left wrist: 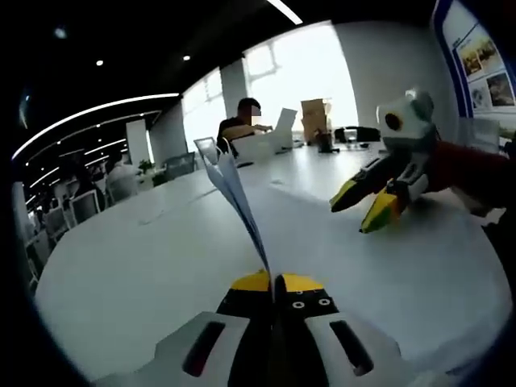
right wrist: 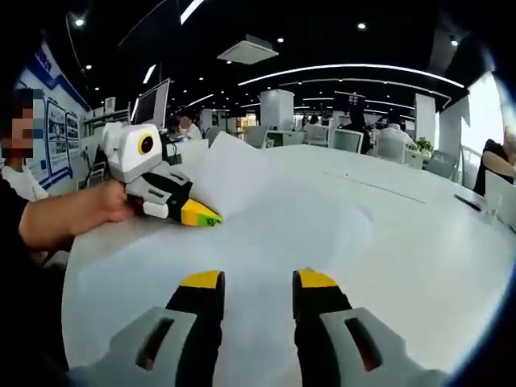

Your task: Organize the stack of printing papers by aligning and flattening the scattered papers on the table

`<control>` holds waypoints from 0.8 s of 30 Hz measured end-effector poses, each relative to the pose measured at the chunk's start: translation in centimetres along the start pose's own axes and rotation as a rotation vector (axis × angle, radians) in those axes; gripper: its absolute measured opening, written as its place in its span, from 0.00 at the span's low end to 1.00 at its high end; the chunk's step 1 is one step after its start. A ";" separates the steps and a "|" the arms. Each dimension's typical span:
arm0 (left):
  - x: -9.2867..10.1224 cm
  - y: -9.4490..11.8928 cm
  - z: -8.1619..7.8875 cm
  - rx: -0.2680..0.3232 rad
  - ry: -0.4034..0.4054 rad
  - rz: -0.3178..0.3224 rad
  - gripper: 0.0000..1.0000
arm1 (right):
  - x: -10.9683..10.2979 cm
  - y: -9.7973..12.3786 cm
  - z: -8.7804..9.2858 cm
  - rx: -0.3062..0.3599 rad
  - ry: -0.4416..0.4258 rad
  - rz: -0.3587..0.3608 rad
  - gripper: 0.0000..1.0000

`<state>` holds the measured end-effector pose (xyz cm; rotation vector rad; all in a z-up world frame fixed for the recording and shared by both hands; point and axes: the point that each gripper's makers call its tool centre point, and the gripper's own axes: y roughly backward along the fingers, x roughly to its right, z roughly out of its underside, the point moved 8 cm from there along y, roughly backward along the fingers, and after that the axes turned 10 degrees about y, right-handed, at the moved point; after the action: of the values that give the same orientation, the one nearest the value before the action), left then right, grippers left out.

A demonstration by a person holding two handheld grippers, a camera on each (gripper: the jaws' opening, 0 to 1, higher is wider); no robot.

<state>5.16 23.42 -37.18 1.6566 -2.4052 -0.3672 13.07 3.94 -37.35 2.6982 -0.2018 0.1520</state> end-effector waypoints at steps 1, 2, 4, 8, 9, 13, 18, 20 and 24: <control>0.0 0.0 0.0 0.000 0.000 -0.001 0.07 | -0.2 0.0 0.0 -0.002 0.001 0.001 0.30; 0.0 0.0 0.0 0.001 -0.001 -0.001 0.07 | -0.2 0.0 0.1 -0.003 0.000 0.001 0.30; 0.1 0.1 0.0 0.002 0.001 -0.003 0.07 | -0.3 0.0 0.3 -0.010 -0.006 0.002 0.30; 0.2 0.1 0.0 0.001 -0.002 -0.004 0.07 | -0.7 -0.1 0.5 -0.019 0.003 0.005 0.31; 0.2 0.1 0.0 0.001 -0.002 -0.004 0.07 | -0.8 0.0 0.5 -0.020 0.007 0.007 0.31; 0.1 0.0 0.0 -0.001 -0.005 -0.008 0.08 | -1.0 0.0 0.5 -0.012 0.009 0.011 0.30; -0.6 -0.4 -0.2 0.003 -0.005 -0.010 0.09 | -1.3 0.1 0.6 0.002 0.009 0.025 0.30; -0.4 -0.3 -0.1 -0.001 -0.015 -0.014 0.09 | -1.3 0.1 0.6 0.009 0.009 0.023 0.30; -0.5 0.0 -0.1 0.001 -0.003 -0.041 0.14 | -1.3 0.1 0.6 0.014 0.008 0.019 0.30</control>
<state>5.38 23.85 -37.12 1.7090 -2.3766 -0.3755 11.81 3.78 -38.08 2.7099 -0.2254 0.1703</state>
